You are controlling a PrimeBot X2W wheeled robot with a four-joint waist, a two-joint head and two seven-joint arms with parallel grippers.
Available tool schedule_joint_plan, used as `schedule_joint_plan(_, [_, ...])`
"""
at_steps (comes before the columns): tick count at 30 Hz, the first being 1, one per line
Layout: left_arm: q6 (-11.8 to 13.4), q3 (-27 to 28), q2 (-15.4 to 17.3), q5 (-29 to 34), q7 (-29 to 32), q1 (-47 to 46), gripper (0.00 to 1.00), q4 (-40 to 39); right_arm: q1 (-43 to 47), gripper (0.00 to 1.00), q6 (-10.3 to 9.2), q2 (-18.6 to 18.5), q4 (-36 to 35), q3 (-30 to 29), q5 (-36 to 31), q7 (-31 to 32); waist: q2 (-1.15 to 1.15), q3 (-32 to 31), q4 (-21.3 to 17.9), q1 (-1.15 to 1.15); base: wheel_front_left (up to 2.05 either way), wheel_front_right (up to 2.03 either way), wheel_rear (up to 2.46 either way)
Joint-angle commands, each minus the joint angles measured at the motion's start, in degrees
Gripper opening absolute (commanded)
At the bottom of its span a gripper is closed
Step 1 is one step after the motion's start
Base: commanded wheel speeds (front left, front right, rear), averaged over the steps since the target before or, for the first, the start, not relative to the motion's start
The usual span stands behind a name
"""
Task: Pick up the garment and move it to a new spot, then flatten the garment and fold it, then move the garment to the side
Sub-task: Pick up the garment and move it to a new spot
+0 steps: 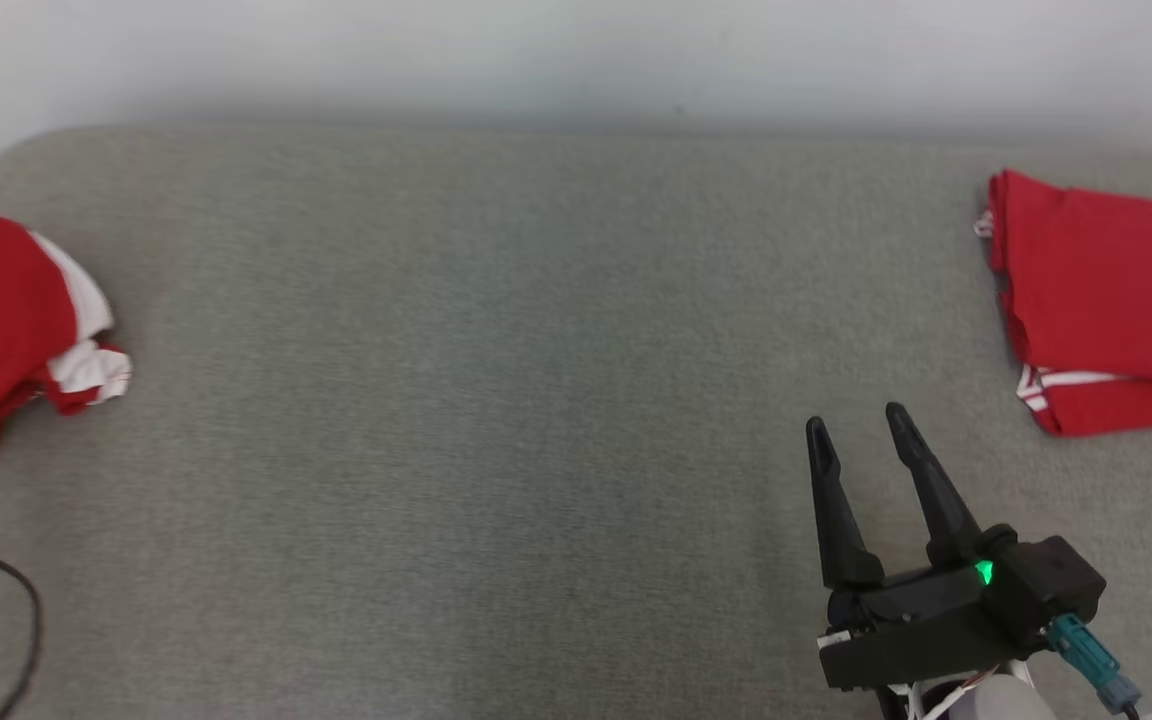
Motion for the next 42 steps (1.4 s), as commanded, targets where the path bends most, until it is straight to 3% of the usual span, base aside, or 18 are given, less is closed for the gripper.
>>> schedule_joint_plan(1, [0.13, 0.55, 1.72, -2.3, 1.25, -2.74, 1.0, 2.35, -1.12, 1.0, -0.1, -0.04, -0.24, 0.14, -0.17, -0.03, -0.02, 5.96, -5.45, -0.02, 0.0, 0.0, 0.0])
schedule_joint_plan(7, [0.13, -1.56, 6.1, -4.19, 3.62, -9.51, 1.0, 9.7, -3.18, 1.0, -0.1, -0.03, -0.54, 0.61, -0.46, -0.03, -0.02, 8.85, -6.46, -0.02, 0.0, 0.0, 0.0])
schedule_joint_plan(14, [0.6, -4.28, 8.84, -3.44, 7.68, -14.86, 1.0, 18.94, -4.96, 1.0, -0.1, -0.03, -0.2, 0.98, -0.67, -0.03, -0.02, 11.28, -7.0, -0.02, 0.0, 0.0, 0.0])
schedule_joint_plan(19, [1.2, -4.64, 9.65, -3.77, 10.29, -17.34, 1.0, 24.03, -5.65, 1.0, -0.1, -0.03, 0.05, 1.05, -0.87, -0.03, -0.02, 11.89, -7.1, -0.02, 0.0, 0.0, 0.0])
schedule_joint_plan(29, [2.17, -5.4, 9.92, -5.4, 23.82, -21.48, 1.0, 36.03, -6.5, 1.0, -0.1, -0.03, 0.81, 1.38, -1.6, -0.03, -0.02, 12.5, -7.37, -0.02, 0.0, 0.0, 0.0])
schedule_joint_plan(34, [2.9, -6.02, 10.3, -5.23, 25.5, -22.69, 1.0, 38.34, -6.58, 1.0, -0.1, -0.03, 1.05, 1.69, -1.74, -0.03, -0.02, 12.69, -7.83, -0.02, 0.0, 0.0, 0.0])
schedule_joint_plan(35, [3.01, -6.18, 10.44, -5.11, 25.22, -22.95, 0.21, 38.6, -6.56, 1.0, -0.1, -0.03, 1.13, 1.71, -1.8, -0.03, -0.02, 12.68, -7.89, -0.02, 0.0, 0.0, 0.0])
schedule_joint_plan(36, [2.89, -6.58, 10.66, -4.7, 24.58, -23.07, 0.0, 38.65, -6.6, 1.0, -0.1, -0.03, 1.24, 1.75, -1.84, -0.03, -0.02, 12.66, -7.94, -0.02, 0.0, 0.0, 0.0])
schedule_joint_plan(42, [2.56, -7.62, 10.96, -4.04, 18.78, -23.51, 0.0, 38.09, -5.9, 1.0, -0.1, -0.03, 2.17, 1.59, -2.05, -0.03, -0.02, 11.27, -7.35, -0.02, 0.0, 0.0, 0.0])
